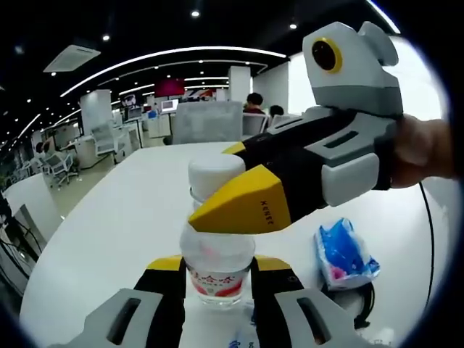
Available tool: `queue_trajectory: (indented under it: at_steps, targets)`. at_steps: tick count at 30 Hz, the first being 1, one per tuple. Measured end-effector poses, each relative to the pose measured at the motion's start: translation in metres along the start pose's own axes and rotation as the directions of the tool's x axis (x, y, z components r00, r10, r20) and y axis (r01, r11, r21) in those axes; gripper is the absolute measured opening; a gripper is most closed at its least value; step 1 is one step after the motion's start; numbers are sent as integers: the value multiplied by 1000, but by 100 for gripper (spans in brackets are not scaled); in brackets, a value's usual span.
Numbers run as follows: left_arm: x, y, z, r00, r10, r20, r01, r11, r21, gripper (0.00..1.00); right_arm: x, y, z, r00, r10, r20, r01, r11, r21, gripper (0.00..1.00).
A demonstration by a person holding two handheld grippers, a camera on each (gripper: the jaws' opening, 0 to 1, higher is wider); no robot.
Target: Arrange the tabletop items into an orderly group along one side of the table until the central work area is clear of visible clutter.
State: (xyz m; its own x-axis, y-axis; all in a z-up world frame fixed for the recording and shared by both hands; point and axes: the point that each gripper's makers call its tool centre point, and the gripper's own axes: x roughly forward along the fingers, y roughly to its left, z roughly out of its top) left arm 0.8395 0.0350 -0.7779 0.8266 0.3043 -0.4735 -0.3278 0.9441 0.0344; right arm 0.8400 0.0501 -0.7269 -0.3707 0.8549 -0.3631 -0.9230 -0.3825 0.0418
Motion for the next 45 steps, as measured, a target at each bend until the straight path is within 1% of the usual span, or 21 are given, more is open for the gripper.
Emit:
queue_trajectory:
  at_steps: [2,3,7,9,15,19,27,30,34,36,37,40,42,44,45]
  targets:
    - [1,1,-1,1000,20,-12,-20,1000,-3,32,1,-2,1,1000,9,0,-9,1000,7,17]
    - [1,3,-2,999,35,-6,-35,999,-4,32,1,-2,1,1000,15,2,-15,1000,6,17]
    - [2,5,-3,999,52,11,-51,998,-32,33,3,1,3,998,53,14,-53,999,8,18]
    - [3,5,-4,998,61,-5,-61,997,-50,33,4,2,3,997,70,15,-70,998,-7,18]
    - [2,7,-6,998,65,-6,-66,996,-61,33,6,5,5,995,94,17,-94,996,0,18]
    - [0,4,-7,998,65,-8,-65,996,-59,33,4,8,4,993,113,23,-114,993,29,19]
    - [0,1,-8,997,69,-17,-70,993,-90,34,1,10,1,994,114,1,-114,993,32,20]
    - [-1,1,-8,998,66,-16,-67,993,-95,36,1,11,1,994,109,-3,-109,993,39,21]
    - [-2,-5,-7,999,50,-6,-50,997,-61,42,0,11,7,995,101,14,-102,993,54,29]
    - [-3,-5,-5,999,47,6,-46,997,-61,44,-1,13,6,995,102,5,-103,993,54,33]
    - [-4,-6,-2,999,44,16,-43,997,-66,44,-2,13,3,996,90,-12,-89,994,58,35]
    - [-9,-7,2,999,31,22,-29,997,-67,46,-7,11,1,998,54,-20,-53,996,76,40]
    - [-13,-8,6,999,14,31,-12,998,-64,50,-12,9,7,1000,12,-2,-12,994,106,45]
    - [-14,-6,7,999,1,36,1,1000,-30,56,-17,8,13,1000,-17,20,14,990,142,53]
    - [-17,-7,9,1000,-4,29,5,999,-37,57,-20,8,18,999,-37,39,30,987,155,55]
